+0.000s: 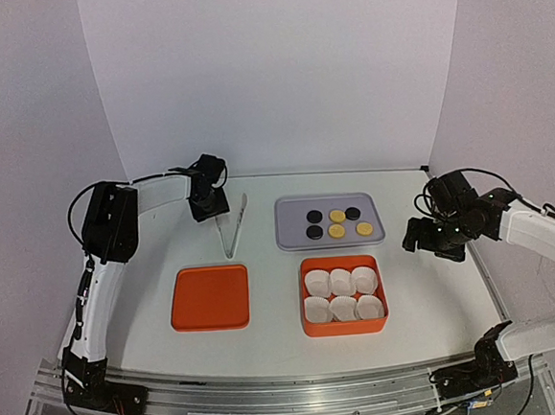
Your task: Pack the cookies
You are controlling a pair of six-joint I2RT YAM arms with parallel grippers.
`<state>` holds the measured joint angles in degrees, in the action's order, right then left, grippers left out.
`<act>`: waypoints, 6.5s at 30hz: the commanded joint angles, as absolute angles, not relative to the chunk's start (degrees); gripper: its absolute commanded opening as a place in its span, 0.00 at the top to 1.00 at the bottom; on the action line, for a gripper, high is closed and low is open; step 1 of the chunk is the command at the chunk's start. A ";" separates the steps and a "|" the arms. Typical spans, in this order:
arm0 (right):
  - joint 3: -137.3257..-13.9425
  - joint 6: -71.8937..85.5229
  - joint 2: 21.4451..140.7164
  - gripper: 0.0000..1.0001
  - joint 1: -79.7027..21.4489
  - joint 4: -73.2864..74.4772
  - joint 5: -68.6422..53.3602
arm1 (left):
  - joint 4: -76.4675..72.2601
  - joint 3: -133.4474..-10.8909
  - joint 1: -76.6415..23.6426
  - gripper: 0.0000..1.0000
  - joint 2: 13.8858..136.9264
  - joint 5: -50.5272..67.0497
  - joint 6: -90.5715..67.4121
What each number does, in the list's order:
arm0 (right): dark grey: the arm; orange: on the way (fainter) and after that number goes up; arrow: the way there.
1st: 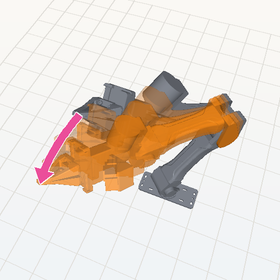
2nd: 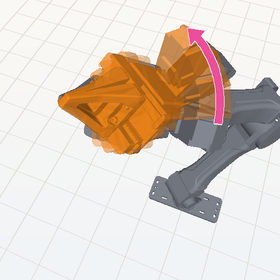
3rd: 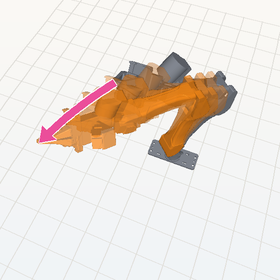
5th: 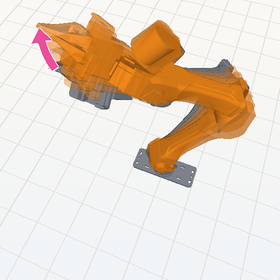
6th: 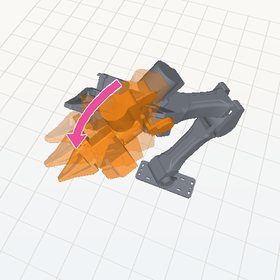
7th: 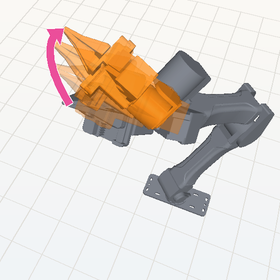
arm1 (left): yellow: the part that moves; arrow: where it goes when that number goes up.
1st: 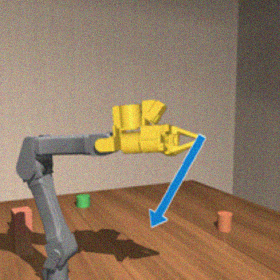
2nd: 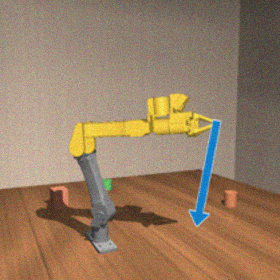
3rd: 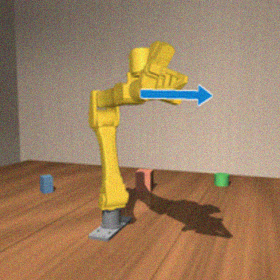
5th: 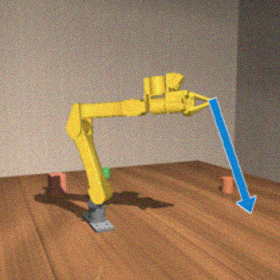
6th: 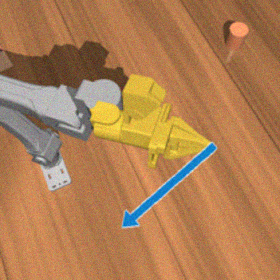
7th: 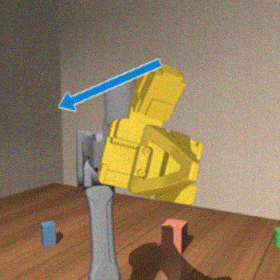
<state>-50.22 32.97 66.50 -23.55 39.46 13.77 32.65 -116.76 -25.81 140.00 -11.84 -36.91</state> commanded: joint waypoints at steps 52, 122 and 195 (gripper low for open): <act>-57.26 34.73 85.72 0.12 -43.66 -30.18 -34.03 | -62.15 -64.44 -43.97 1.00 100.31 18.28 -72.60; -64.61 37.77 78.55 0.64 -39.36 0.00 -16.54 | -47.68 -55.84 -46.93 0.00 92.13 12.69 -64.83; -111.96 -14.24 125.25 0.62 -22.16 69.93 17.73 | 10.96 -76.33 -40.78 0.00 102.81 -1.39 -42.21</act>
